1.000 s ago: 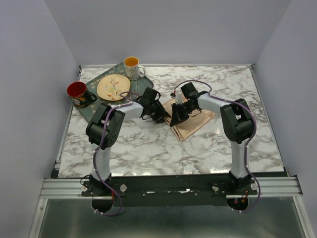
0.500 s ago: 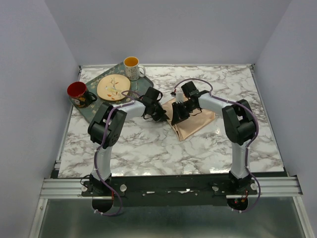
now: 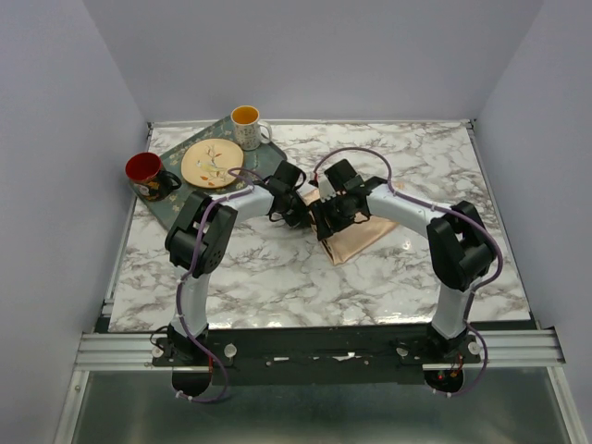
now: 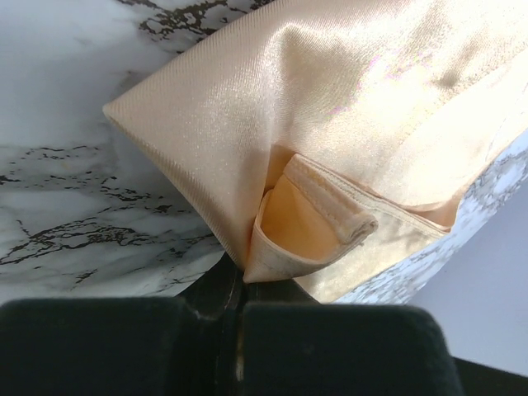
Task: Fold the napkin, place the utensils inside, and roll it up
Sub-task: Roll the napkin with the utensil
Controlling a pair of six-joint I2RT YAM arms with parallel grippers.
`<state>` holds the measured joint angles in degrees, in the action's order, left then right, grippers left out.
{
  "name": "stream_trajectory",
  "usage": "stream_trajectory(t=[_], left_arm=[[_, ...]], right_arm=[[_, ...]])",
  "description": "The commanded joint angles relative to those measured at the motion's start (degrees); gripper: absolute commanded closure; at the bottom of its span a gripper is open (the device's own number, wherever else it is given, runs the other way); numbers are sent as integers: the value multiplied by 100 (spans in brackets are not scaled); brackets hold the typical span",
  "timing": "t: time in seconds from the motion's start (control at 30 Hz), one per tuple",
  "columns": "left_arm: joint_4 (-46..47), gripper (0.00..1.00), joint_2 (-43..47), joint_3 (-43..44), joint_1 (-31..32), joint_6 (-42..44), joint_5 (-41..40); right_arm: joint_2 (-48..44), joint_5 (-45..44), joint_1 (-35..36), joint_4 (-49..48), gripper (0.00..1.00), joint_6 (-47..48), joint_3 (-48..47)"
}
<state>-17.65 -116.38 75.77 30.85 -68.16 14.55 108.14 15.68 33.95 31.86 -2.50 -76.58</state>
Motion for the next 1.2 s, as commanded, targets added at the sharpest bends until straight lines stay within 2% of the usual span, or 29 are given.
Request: stream_trajectory(t=[0.0, 0.23, 0.37, 0.5, 0.53, 0.63, 0.73, 0.87, 1.07, 1.17], left_arm=[[-511, 100, -131, 26, 61, 13, -242], [-652, 100, -78, 131, 61, -74, -145], [-722, 100, -61, 131, 53, -136, -58], [-775, 100, -25, 131, 35, -206, 13], [-766, 100, 1, 123, 35, -224, 48], [-810, 100, 54, 149, 17, -312, 136], [-898, 100, 62, 210, 17, -356, 198], [-959, 100, 62, 210, 0, -426, 233], [-986, 100, 71, 131, 0, -540, 224], [-1030, 100, 71, 140, -9, -584, 224]], right_arm=[[-337, -934, 260, -206, 40, 13, 441], [-460, -1454, 726, -855, 40, -119, 872], [-408, -1533, 911, -997, 40, -163, 811], [-153, -2251, 1052, -997, 39, -154, 688], [-135, -2410, 1087, -1006, 33, -154, 688], [-135, -2930, 1157, -1154, 34, -145, 784], [-179, -3228, 1253, -1400, 39, -110, 960], [-240, -3361, 1377, -1586, 61, -119, 1066], [-302, -3510, 1588, -1665, 58, -128, 1232], [-302, -3659, 1623, -1674, 61, -154, 1277]])
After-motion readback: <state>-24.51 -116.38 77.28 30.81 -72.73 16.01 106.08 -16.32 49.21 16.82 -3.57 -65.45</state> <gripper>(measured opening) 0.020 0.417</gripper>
